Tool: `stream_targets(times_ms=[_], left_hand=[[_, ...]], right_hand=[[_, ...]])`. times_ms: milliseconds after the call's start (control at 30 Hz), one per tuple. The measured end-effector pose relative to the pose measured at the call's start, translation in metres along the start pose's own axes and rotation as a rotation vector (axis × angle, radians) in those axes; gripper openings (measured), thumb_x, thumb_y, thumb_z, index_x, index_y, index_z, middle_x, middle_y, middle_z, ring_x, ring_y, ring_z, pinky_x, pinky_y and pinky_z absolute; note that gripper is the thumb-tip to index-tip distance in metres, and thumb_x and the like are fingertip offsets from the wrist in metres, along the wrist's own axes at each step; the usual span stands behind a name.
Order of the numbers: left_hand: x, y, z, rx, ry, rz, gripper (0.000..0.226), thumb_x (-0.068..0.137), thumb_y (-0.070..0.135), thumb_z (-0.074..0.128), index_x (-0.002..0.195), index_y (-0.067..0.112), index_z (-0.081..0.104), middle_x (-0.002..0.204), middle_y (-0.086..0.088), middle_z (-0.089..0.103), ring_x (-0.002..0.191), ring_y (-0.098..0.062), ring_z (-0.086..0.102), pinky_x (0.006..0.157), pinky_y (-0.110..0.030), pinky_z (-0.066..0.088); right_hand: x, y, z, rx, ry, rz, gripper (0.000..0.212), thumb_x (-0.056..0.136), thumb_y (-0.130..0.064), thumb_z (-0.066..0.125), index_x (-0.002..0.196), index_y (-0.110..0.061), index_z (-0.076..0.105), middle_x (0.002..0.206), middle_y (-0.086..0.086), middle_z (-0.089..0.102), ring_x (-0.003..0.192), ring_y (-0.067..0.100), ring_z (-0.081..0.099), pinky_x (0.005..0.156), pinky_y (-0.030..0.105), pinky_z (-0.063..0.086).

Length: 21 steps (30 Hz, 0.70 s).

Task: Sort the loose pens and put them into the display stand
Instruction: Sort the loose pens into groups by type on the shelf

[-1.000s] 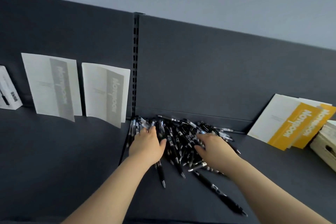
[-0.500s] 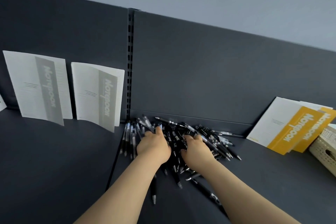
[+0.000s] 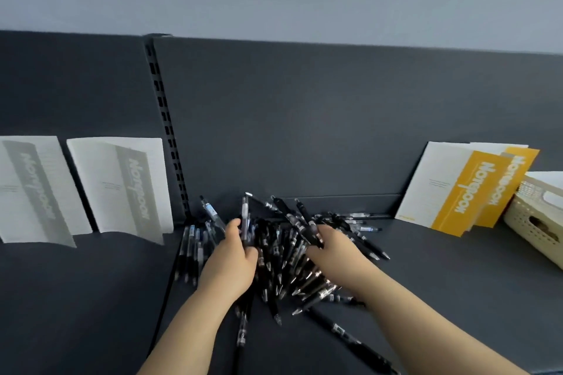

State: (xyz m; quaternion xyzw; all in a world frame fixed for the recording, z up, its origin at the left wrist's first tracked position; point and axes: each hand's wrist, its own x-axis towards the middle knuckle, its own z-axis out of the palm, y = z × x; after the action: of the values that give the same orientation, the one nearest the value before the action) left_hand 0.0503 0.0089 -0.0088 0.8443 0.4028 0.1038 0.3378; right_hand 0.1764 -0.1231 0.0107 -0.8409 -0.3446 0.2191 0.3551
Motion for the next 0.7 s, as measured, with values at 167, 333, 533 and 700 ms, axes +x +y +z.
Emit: stream_targets(times_ms=[167, 333, 533, 700], left_hand=[[-0.023, 0.018, 0.006, -0.312, -0.024, 0.079, 0.053, 0.094, 0.019, 0.042, 0.142, 0.034, 0.023, 0.065, -0.006, 0.052, 0.054, -0.017, 0.046, 0.054, -0.033, 0.039], [-0.051, 0.047, 0.042, -0.425, -0.082, 0.204, 0.052, 0.095, 0.022, 0.043, 0.136, 0.048, 0.024, 0.064, -0.002, 0.048, 0.055, -0.013, 0.043, 0.059, -0.034, 0.040], [-0.078, 0.096, 0.086, -0.484, -0.170, 0.254, 0.054, 0.096, 0.012, 0.043, 0.136, 0.044, 0.027, 0.076, 0.008, 0.059, 0.056, -0.004, 0.051, 0.058, -0.022, 0.047], [-0.082, 0.133, 0.127, -0.791, -0.229, 0.088, 0.062, 0.096, 0.001, 0.042, 0.132, 0.049, 0.028, 0.098, 0.003, 0.070, 0.071, -0.006, 0.063, 0.065, -0.025, 0.050]], right_hand=[[-0.019, 0.023, -0.015, 0.742, -0.050, 0.165, 0.011, 0.085, 0.000, 0.047, 0.085, -0.011, 0.050, 0.057, 0.001, 0.043, 0.050, 0.013, 0.038, 0.049, 0.026, 0.027], [-0.037, 0.047, -0.027, 1.030, -0.109, 0.166, 0.016, 0.086, 0.002, 0.047, 0.094, -0.010, 0.055, 0.059, 0.003, 0.046, 0.051, 0.012, 0.044, 0.048, 0.023, 0.037], [-0.058, 0.068, -0.057, 1.086, -0.168, 0.040, 0.017, 0.089, 0.006, 0.042, 0.086, -0.004, 0.054, 0.064, 0.006, 0.060, 0.053, 0.017, 0.054, 0.053, 0.028, 0.044], [-0.066, 0.102, -0.088, 1.037, -0.133, 0.022, 0.016, 0.092, 0.004, 0.042, 0.089, -0.006, 0.053, 0.069, 0.010, 0.056, 0.057, 0.020, 0.051, 0.055, 0.031, 0.043]])
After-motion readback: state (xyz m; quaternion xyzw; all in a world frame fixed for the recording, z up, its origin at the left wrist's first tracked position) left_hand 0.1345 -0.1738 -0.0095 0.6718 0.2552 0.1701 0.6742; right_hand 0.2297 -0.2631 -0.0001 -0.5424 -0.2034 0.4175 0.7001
